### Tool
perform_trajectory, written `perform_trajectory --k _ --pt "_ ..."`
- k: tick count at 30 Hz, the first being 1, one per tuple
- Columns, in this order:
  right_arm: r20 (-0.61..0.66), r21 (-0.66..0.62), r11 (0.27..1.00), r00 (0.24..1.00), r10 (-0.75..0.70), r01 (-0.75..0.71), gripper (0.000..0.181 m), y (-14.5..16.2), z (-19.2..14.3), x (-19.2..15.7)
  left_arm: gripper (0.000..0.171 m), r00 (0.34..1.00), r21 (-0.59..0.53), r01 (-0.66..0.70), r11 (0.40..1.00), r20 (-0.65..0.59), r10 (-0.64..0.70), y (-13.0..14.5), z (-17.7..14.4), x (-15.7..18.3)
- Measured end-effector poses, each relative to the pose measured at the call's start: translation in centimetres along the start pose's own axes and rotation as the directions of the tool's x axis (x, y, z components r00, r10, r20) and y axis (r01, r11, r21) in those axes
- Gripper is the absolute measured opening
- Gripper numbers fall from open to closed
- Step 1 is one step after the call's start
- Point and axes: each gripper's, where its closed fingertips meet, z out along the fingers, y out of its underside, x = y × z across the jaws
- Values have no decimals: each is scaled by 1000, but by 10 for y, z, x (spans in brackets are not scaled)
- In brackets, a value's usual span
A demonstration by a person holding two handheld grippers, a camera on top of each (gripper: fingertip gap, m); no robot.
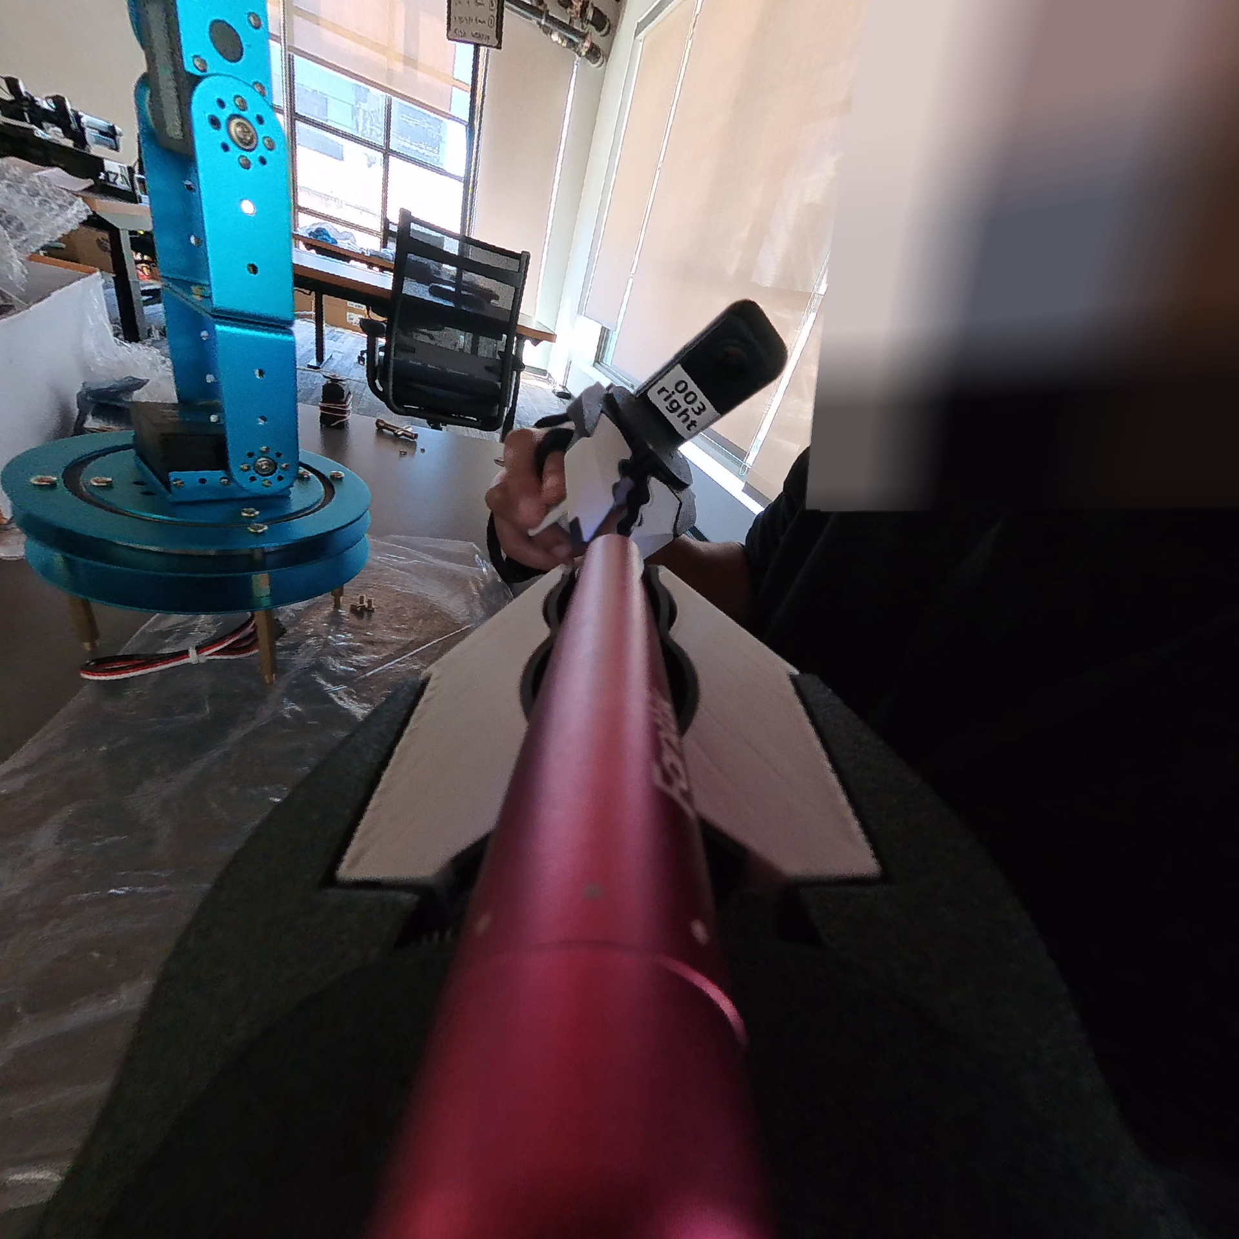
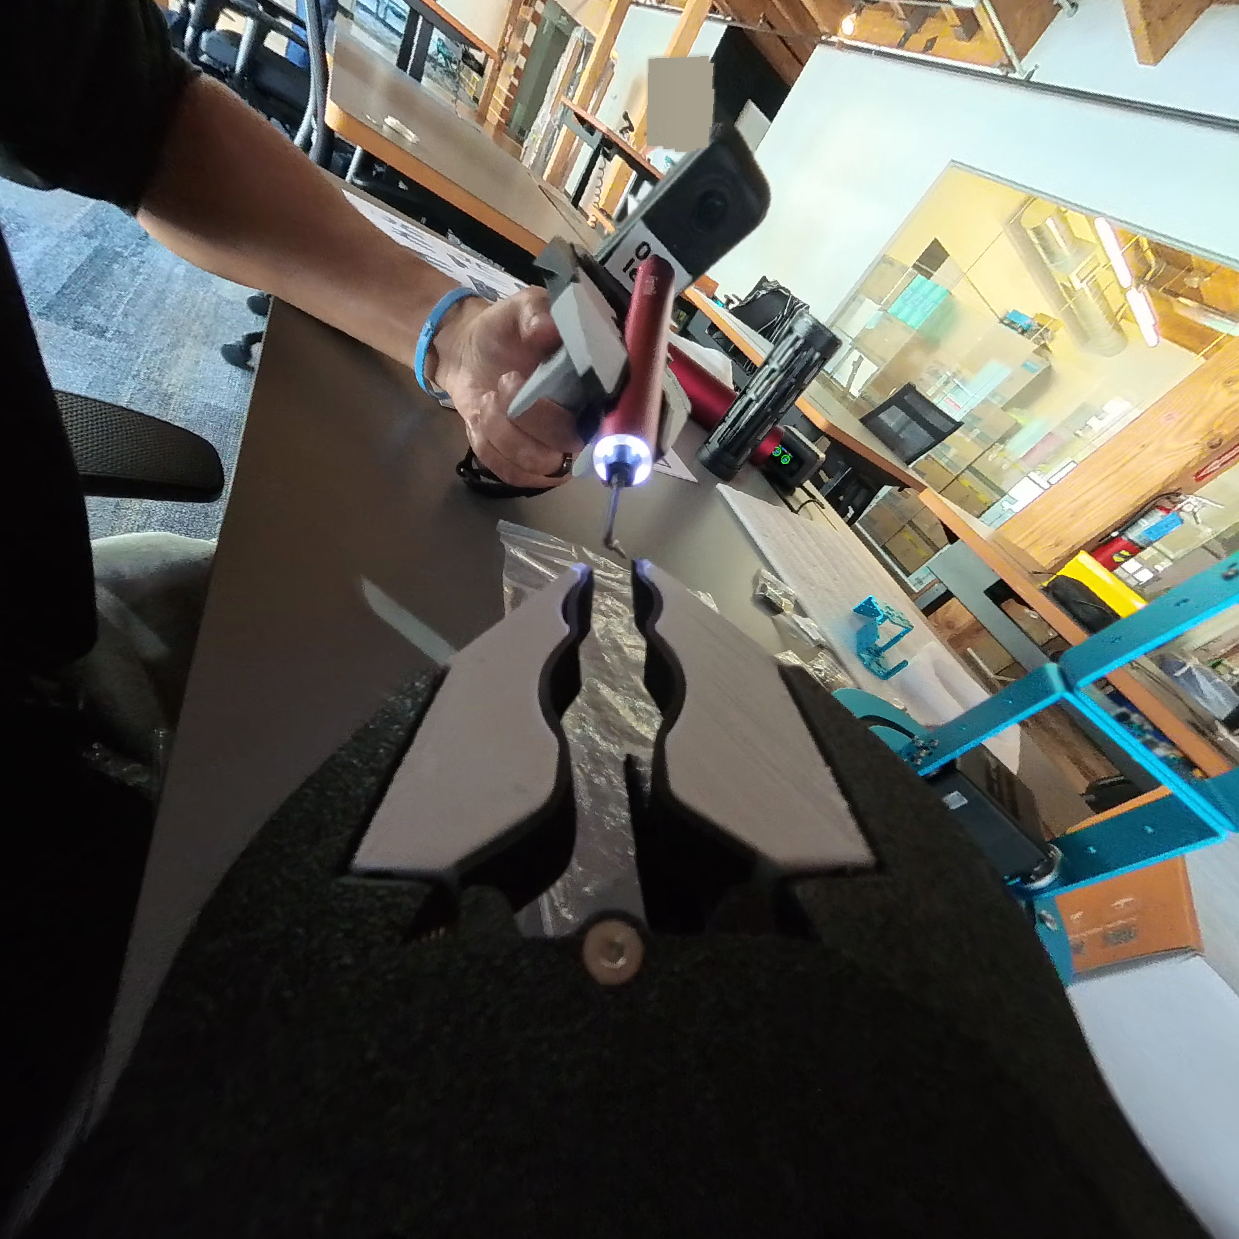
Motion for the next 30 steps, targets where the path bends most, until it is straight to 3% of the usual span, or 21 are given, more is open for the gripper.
perform_trajectory --k 4,23,30 --pt "-26 13 1000 999 -28 29 0 -2 0 2 22 1000 -6 16 1000 -6 -17 2 1 0" --pt "-4 -40 998 998 -56 56 11 8 4 -5 21 998 -6 60 998 2 -60 2 0 -5" --pt "39 -23 992 991 127 -126 18 3 3 0 22 998 16 57 998 4 -57 -1 -2 -5"
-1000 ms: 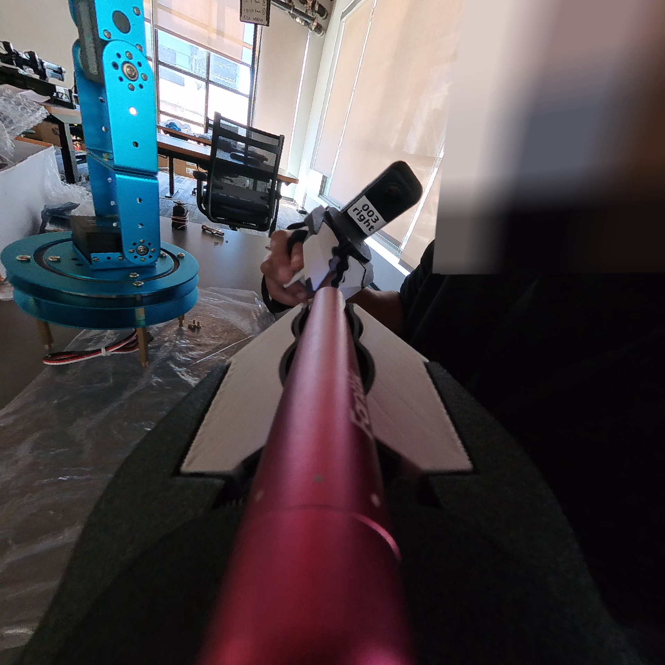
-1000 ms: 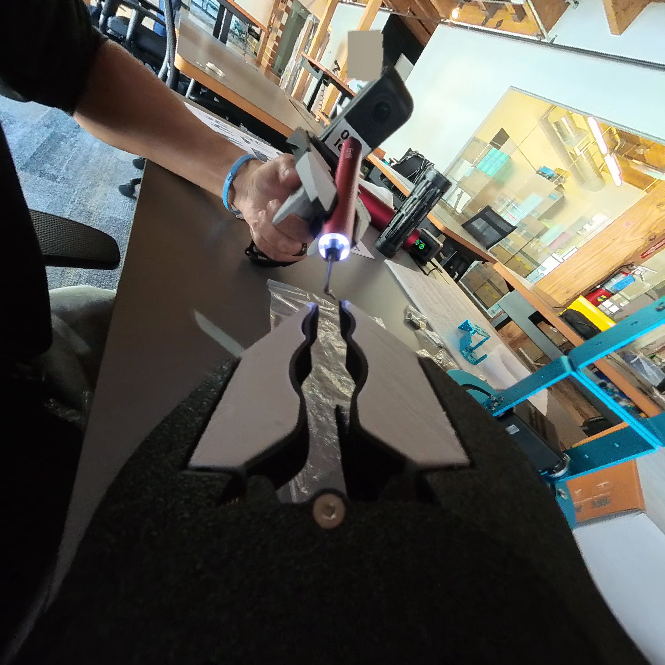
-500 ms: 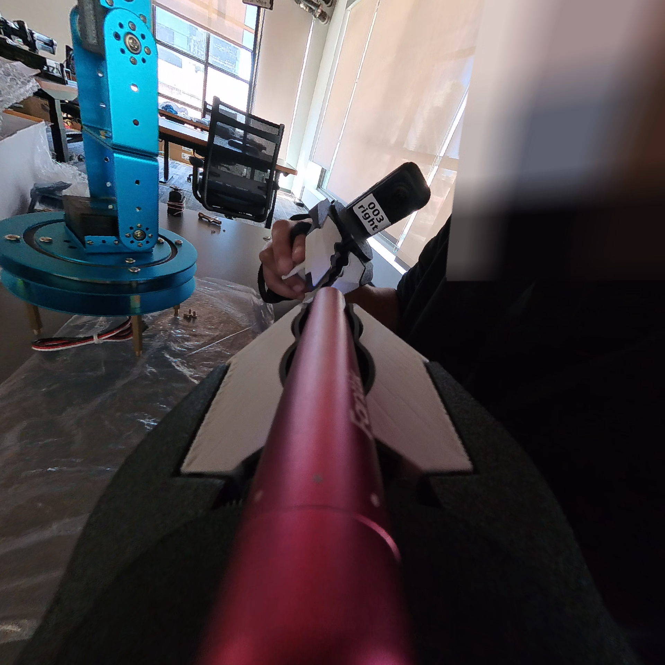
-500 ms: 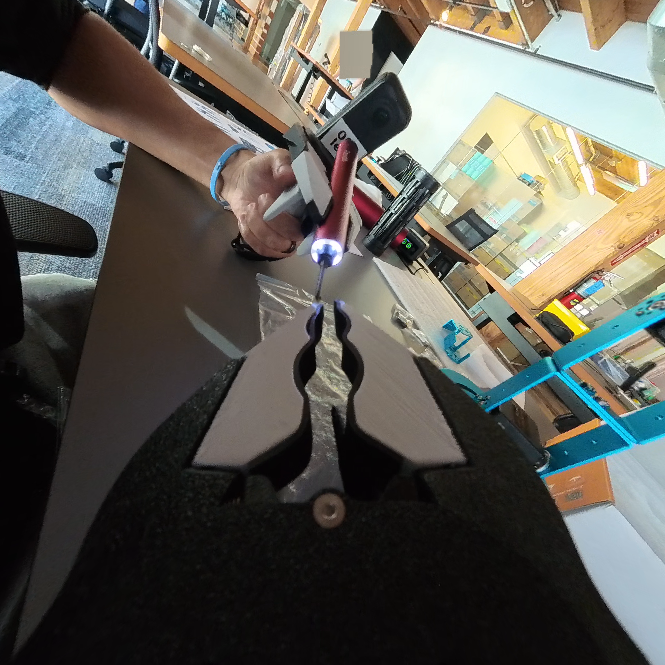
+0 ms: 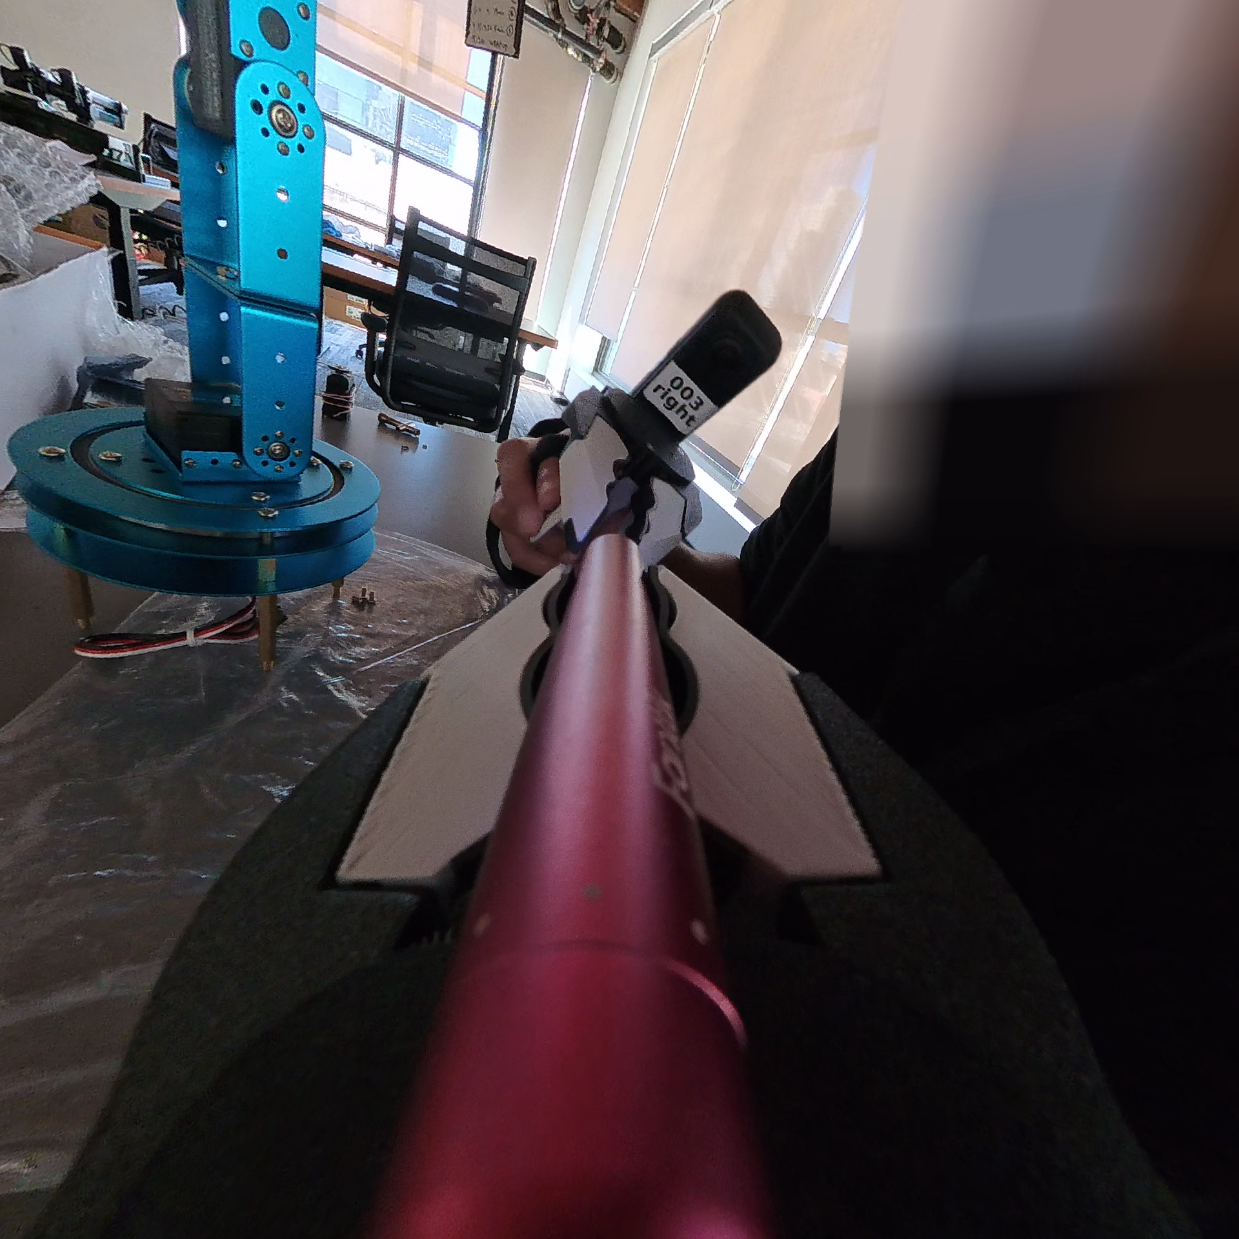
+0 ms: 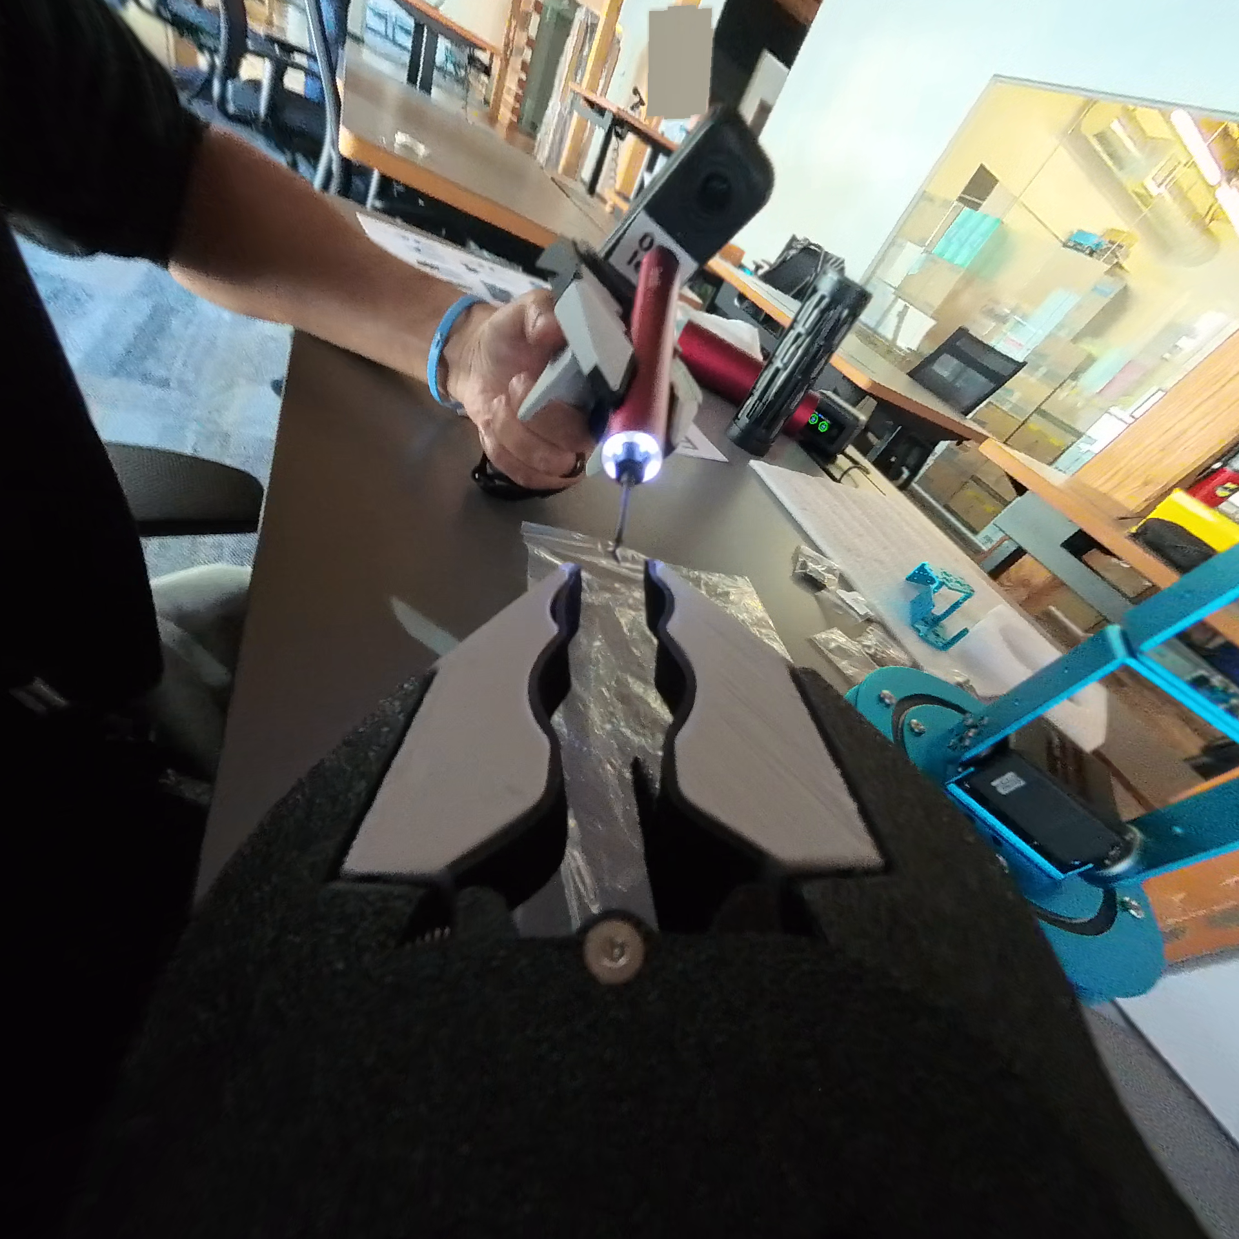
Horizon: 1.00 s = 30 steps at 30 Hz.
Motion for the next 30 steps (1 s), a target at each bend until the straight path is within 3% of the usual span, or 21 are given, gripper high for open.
perform_trajectory --k 7,11,30 --pt "21 9 1000 1000 4 -5 16 -3 2 -3 22 1000 2 2 1000 -10 -2 0 2 2" --pt "4 23 1000 1000 -11 11 0 -5 -1 -1 22 1000 6 4 1000 -10 -4 0 2 2" --pt "-18 -5 1000 1000 -11 11 0 1 -1 5 22 999 -13 -30 999 22 30 1 1 -1"
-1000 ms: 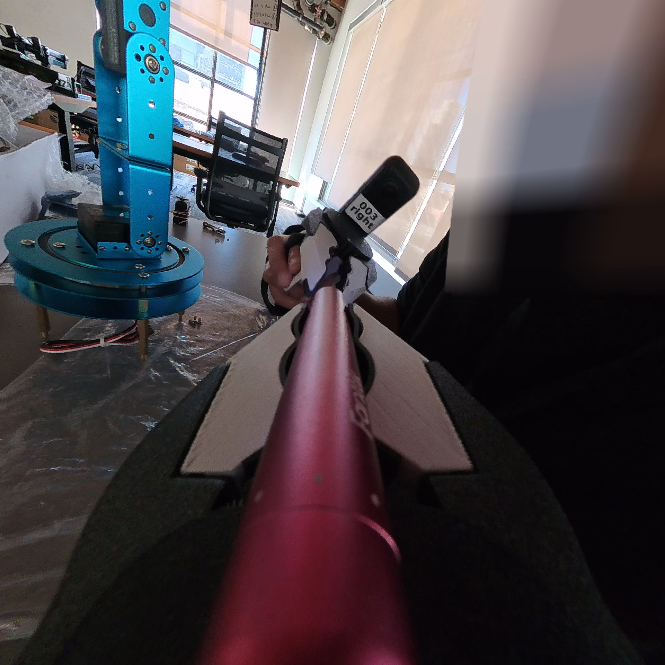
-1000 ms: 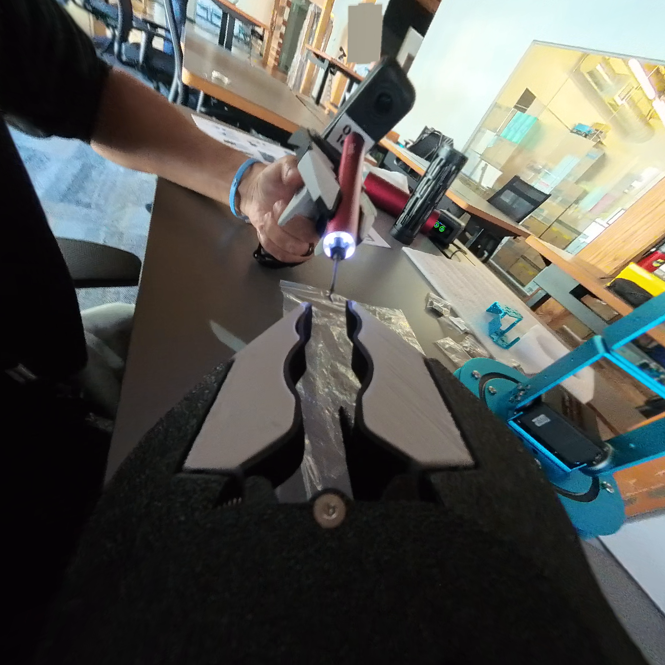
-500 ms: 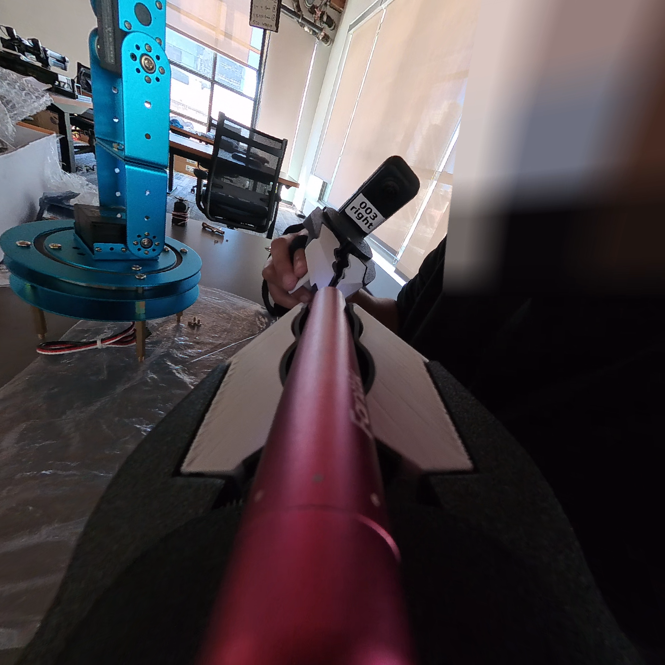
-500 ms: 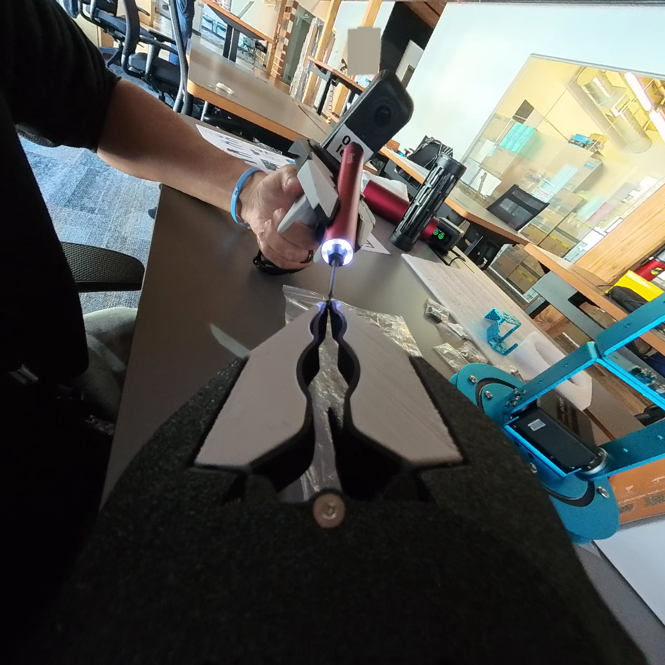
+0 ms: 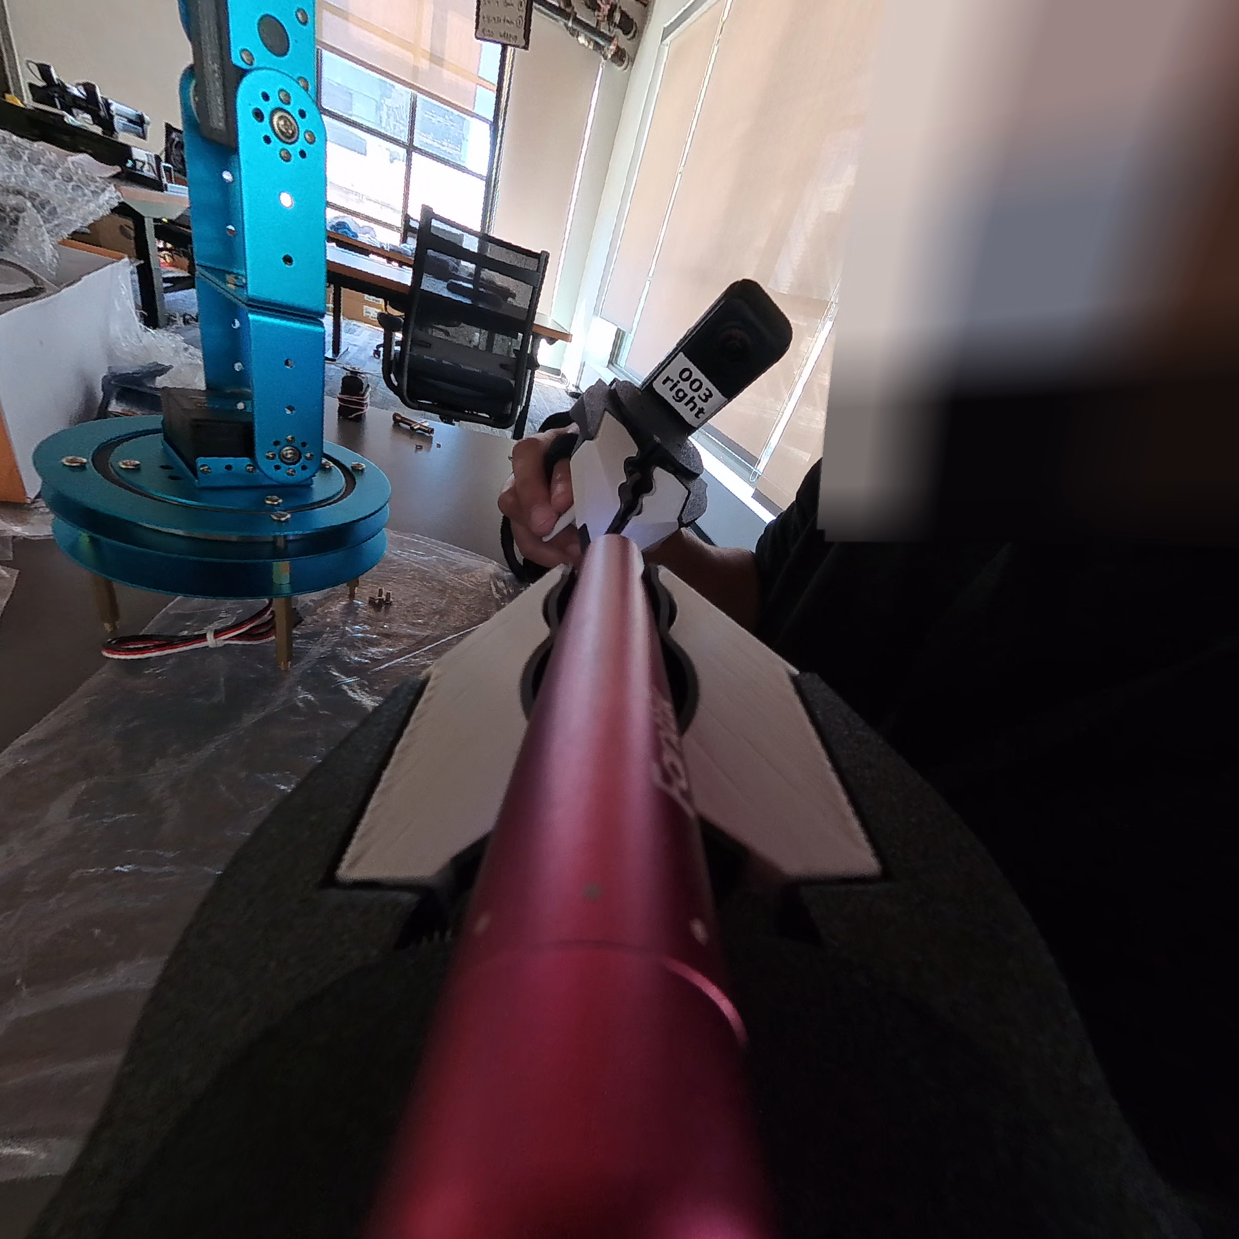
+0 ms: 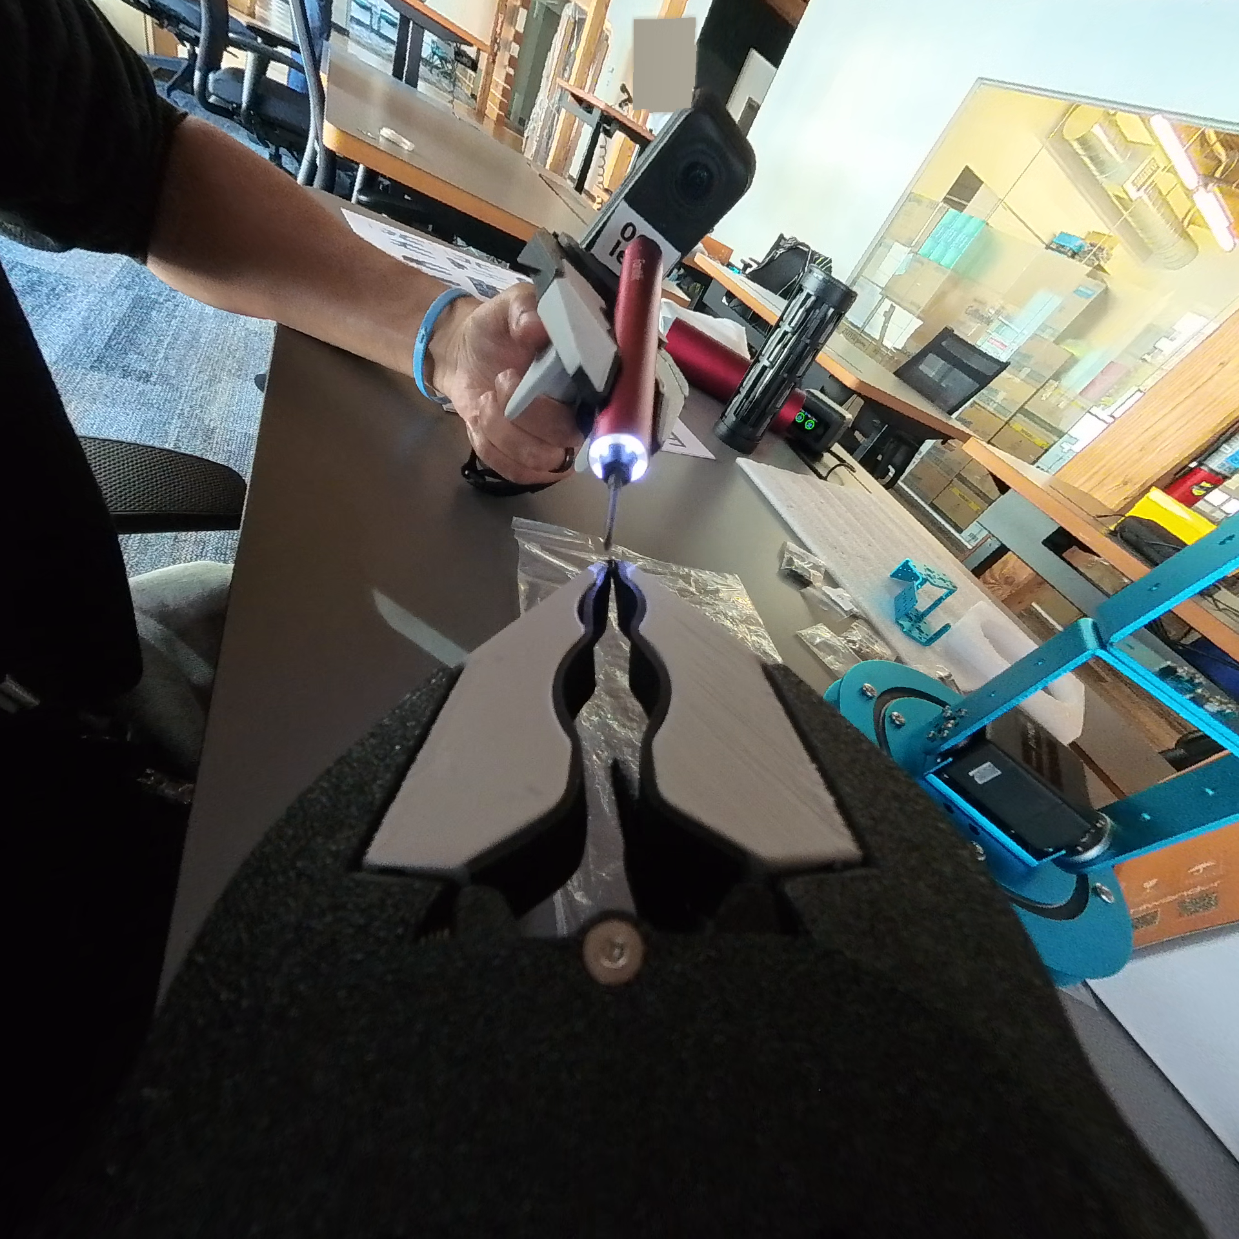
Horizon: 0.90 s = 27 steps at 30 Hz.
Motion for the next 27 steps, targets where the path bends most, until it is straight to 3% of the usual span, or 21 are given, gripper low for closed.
perform_trajectory --k 15,27 --pt "-5 -14 1000 1000 -14 14 1 3 1 0 21 999 -20 -19 1000 25 20 2 1 -2" --pt "-27 -47 998 999 -30 28 1 9 2 2 21 991 -60 -107 993 78 111 6 2 -5"
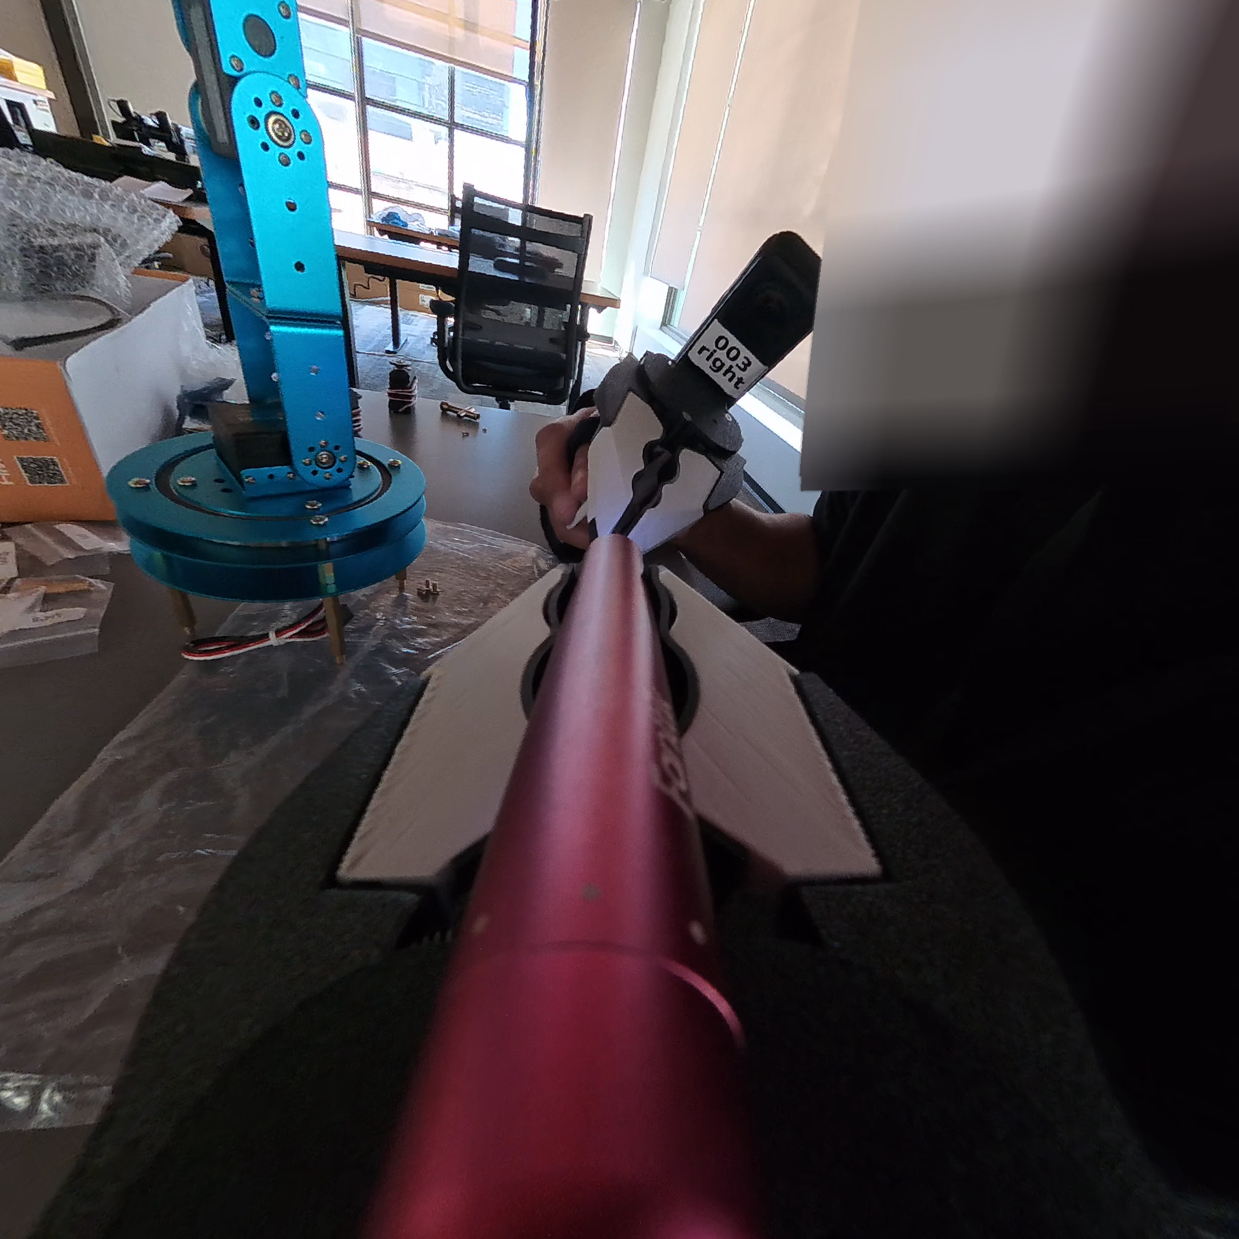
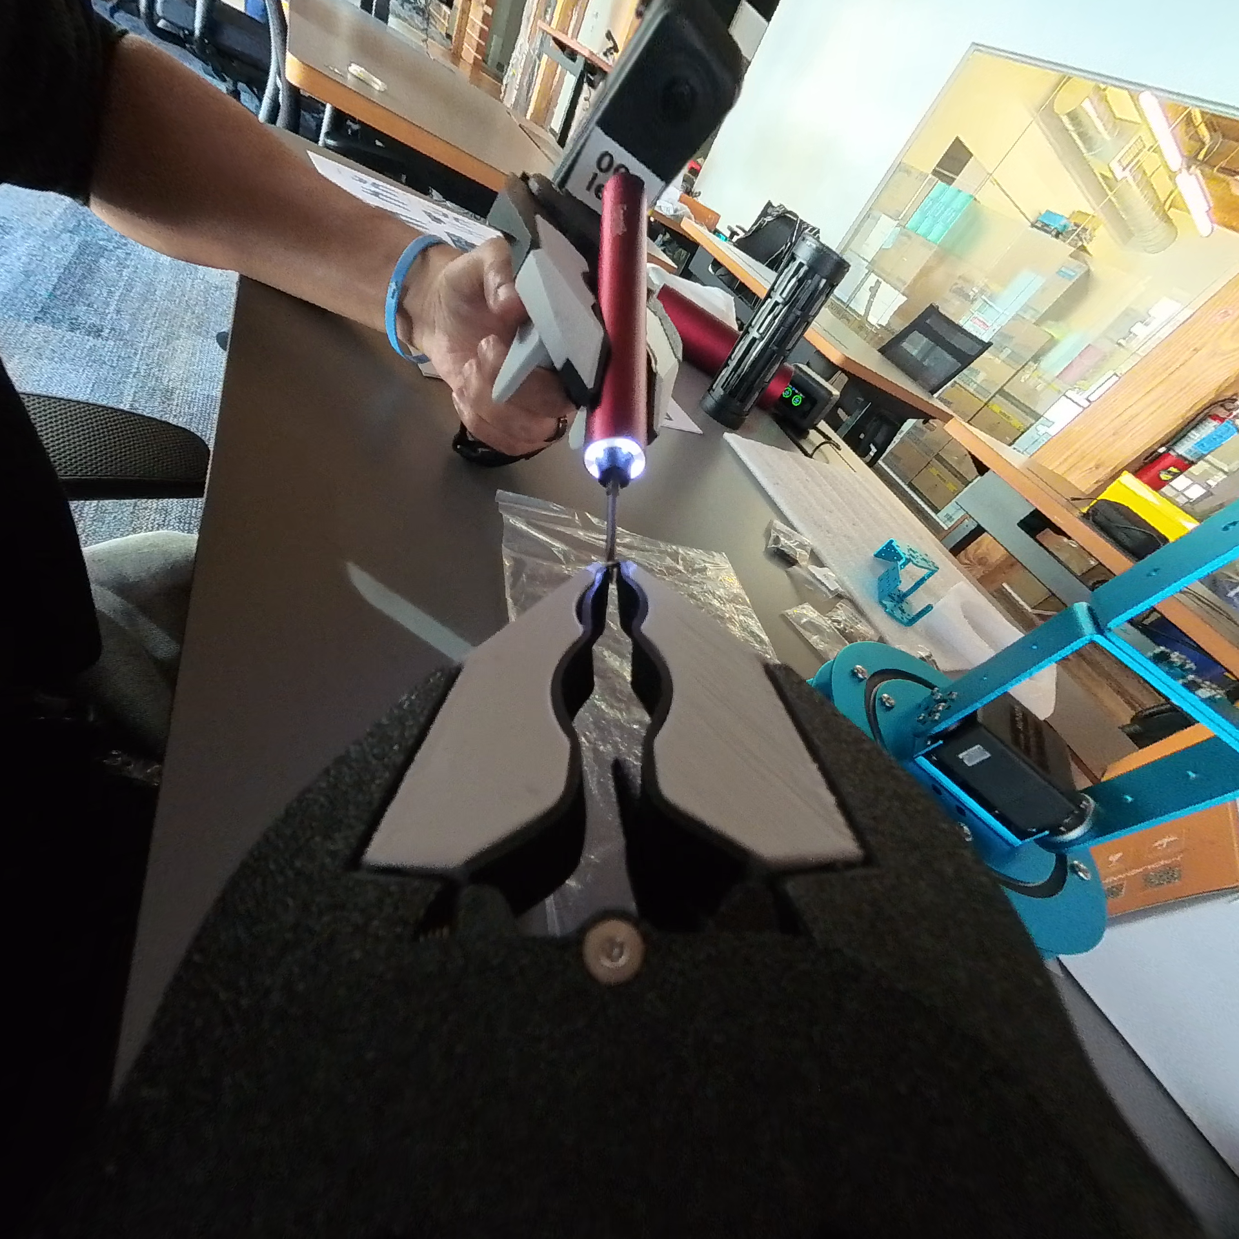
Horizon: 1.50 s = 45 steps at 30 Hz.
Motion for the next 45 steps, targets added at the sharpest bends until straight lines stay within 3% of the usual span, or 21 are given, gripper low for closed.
perform_trajectory --k 8,14,17,20,23,26,30,34,45 --pt "0 6 1000 1000 16 -16 11 -1 -1 2 21 1000 17 -7 1000 -4 7 -3 -1 2" --pt "-34 24 994 993 110 -109 31 -1 -15 22 21 998 74 -44 996 44 41 -18 -6 -3" --pt "-105 79 966 962 252 -245 40 -10 -35 58 21 990 172 -80 982 133 57 -41 -12 -13" --pt "-230 85 918 889 396 -386 69 -4 -50 116 21 967 259 -134 957 247 68 -69 -19 -28" --pt "-378 94 918 839 392 -386 81 1 -55 163 22 932 321 -190 928 355 68 -95 -24 -44" --pt "-411 113 927 833 371 -358 88 -6 -39 174 21 904 345 -239 907 420 79 -110 -21 -57" --pt "-435 107 928 822 367 -358 88 -1 -17 182 21 892 333 -263 906 440 98 -109 -5 -69" --pt "-411 100 924 830 377 -370 68 7 -10 179 21 898 357 -241 902 435 67 -105 4 -78" --pt "-423 107 923 823 380 -371 68 9 -10 179 22 908 376 -224 899 416 52 -101 15 -79"
